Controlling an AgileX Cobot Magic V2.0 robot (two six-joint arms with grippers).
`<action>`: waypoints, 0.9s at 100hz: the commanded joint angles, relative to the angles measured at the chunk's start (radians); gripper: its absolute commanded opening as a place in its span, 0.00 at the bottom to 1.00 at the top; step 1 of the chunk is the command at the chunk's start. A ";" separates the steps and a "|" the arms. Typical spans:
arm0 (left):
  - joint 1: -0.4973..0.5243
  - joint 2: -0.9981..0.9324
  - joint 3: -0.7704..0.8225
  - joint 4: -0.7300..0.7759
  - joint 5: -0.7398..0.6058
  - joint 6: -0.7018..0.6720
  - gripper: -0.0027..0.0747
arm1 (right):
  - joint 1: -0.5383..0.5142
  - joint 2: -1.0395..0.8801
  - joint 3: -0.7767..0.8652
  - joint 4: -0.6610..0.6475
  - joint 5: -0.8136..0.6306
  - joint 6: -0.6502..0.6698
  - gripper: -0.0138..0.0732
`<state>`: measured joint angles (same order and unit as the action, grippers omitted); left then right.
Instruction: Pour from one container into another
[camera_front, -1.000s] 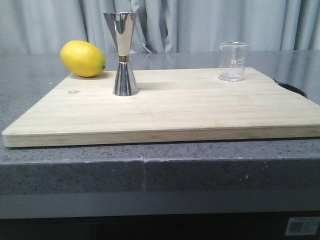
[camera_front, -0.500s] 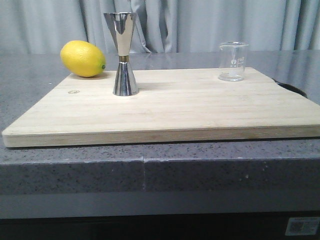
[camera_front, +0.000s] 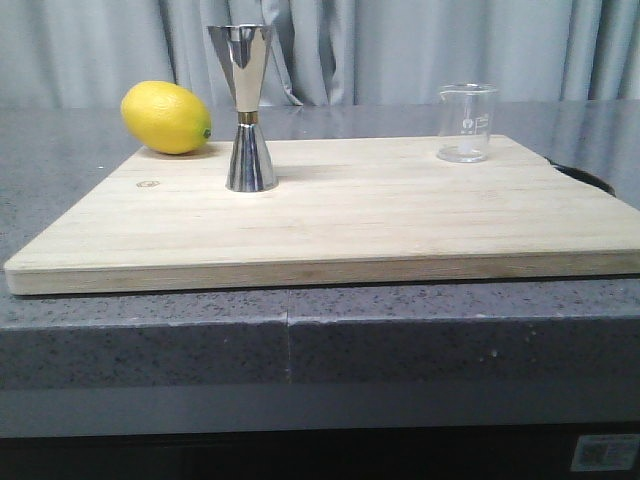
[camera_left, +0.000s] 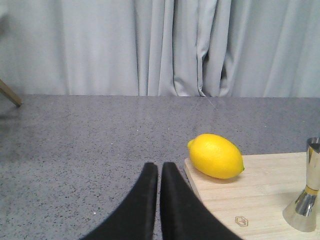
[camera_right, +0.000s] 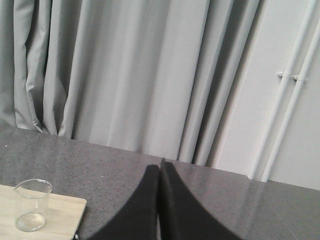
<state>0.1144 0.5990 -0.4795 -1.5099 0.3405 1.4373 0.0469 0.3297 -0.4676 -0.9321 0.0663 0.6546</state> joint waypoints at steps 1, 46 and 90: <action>0.002 -0.001 -0.027 -0.016 0.004 -0.062 0.01 | -0.006 0.007 -0.022 -0.011 -0.049 0.001 0.08; 0.002 -0.106 -0.027 0.709 -0.040 -0.832 0.01 | -0.006 0.007 -0.022 -0.011 -0.049 0.001 0.08; -0.043 -0.249 0.176 1.440 -0.552 -1.540 0.01 | -0.006 0.007 -0.022 -0.011 -0.049 0.001 0.08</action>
<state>0.0938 0.3779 -0.3364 -0.1562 0.0110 -0.0147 0.0469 0.3297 -0.4676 -0.9321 0.0663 0.6546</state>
